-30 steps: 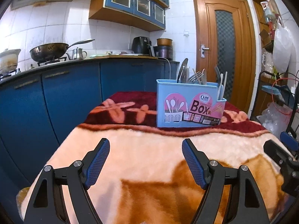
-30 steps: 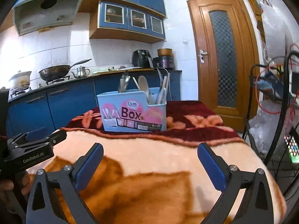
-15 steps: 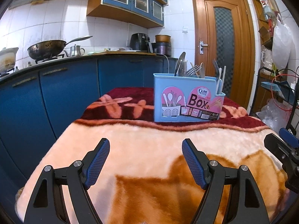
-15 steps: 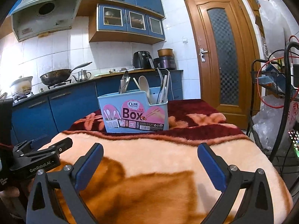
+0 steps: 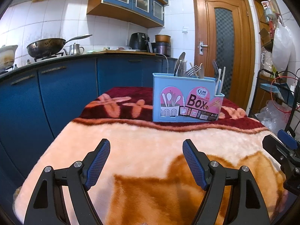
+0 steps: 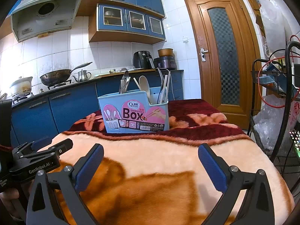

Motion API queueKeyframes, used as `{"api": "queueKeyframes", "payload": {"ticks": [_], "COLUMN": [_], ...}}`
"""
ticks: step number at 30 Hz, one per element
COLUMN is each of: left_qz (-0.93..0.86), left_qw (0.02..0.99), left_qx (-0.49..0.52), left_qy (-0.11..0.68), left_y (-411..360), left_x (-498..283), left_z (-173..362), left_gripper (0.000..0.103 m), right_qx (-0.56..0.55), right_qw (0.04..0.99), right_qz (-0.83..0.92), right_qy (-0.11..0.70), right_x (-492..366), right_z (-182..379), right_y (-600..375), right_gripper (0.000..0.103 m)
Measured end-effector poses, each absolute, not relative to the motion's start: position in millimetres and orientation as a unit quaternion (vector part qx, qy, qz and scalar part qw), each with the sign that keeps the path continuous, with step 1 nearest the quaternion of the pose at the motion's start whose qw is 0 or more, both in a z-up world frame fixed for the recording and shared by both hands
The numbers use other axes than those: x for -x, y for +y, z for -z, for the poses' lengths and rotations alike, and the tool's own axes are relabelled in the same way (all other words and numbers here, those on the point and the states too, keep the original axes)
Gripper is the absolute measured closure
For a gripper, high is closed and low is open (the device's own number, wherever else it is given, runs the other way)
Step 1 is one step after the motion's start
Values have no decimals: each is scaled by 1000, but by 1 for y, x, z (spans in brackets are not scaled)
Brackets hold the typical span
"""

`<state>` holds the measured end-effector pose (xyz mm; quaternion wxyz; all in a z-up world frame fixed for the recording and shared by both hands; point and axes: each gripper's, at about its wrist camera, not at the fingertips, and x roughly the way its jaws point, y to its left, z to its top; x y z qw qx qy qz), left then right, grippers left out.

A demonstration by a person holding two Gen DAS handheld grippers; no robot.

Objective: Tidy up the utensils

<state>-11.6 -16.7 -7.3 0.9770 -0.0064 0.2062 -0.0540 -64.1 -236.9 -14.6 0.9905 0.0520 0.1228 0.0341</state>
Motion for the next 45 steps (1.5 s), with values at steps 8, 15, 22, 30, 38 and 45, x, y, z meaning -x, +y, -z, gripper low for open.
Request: {"api": "queueKeyframes", "payload": {"ticks": [8, 15, 22, 30, 38, 45], "left_qz": [54, 54, 54, 53, 52, 51], "left_qw": [977, 977, 977, 977, 976, 976], "left_qx": [8, 8, 10, 10, 11, 13], "left_qy": [206, 206, 207, 207, 209, 210], "left_y": [-16, -16, -15, -15, -14, -14], "left_x": [12, 12, 12, 12, 11, 12], "left_z": [7, 7, 7, 7, 8, 7], "left_gripper": [23, 23, 23, 23, 23, 23], "right_qx": [-52, -52, -49, -49, -49, -49], "right_qw": [990, 990, 991, 991, 991, 991], "right_qz": [-34, -34, -34, -34, -34, -34], "right_qy": [123, 123, 123, 124, 124, 124], "right_x": [64, 64, 63, 63, 63, 63], "right_z": [15, 14, 15, 15, 15, 15], "right_y": [-237, -237, -236, -236, -236, -236], "right_gripper": [0, 0, 0, 0, 0, 0]}}
